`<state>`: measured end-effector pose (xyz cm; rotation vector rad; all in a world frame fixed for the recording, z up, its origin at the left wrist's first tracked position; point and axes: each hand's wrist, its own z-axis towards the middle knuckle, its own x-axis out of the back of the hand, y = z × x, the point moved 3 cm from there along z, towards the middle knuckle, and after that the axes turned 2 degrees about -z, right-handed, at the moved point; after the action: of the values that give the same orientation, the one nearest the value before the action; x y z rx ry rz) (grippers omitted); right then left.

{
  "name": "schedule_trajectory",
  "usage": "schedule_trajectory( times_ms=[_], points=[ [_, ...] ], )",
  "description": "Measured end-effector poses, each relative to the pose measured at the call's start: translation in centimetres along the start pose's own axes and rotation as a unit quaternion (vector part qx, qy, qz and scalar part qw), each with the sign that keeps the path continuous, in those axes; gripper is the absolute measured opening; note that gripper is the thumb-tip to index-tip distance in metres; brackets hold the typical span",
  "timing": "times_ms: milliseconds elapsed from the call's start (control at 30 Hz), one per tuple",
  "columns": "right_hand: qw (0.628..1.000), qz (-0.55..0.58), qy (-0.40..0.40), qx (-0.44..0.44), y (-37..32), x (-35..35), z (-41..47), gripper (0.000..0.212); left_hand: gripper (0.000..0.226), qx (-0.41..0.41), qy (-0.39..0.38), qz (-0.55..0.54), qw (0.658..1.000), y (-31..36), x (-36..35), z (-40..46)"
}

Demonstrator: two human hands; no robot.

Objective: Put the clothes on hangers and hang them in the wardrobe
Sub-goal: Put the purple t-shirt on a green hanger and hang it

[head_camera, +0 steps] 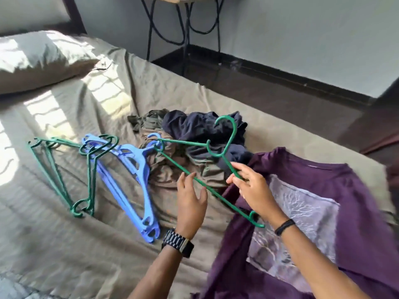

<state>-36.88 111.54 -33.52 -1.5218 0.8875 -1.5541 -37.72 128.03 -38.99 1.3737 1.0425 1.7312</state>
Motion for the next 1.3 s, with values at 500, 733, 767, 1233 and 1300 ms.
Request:
schedule_trajectory(
  times_ms=[500,733,767,1233,1300],
  points=[
    [0.957,-0.033,0.278,-0.079,5.1,22.8,-6.4,0.018,0.046,-0.001,-0.389,-0.177,0.904,13.8,-19.3,0.3],
    [0.932,-0.18,0.3,-0.09,7.5,28.1,-7.2,0.02,0.042,-0.101,-0.398,0.078,0.909,15.0,-26.9,3.6],
    [0.929,-0.199,0.299,-0.091,7.7,28.6,-7.1,0.021,0.041,-0.104,-0.39,0.111,0.908,14.9,-27.2,4.4],
    [0.927,-0.216,0.282,-0.122,10.9,32.6,-7.0,0.023,0.033,-0.148,-0.296,0.28,0.901,12.2,-30.2,9.8],
    [0.93,-0.206,0.273,-0.132,11.3,32.8,-6.9,0.023,0.028,-0.141,-0.286,0.254,0.913,12.0,-30.0,10.4]
  ],
)
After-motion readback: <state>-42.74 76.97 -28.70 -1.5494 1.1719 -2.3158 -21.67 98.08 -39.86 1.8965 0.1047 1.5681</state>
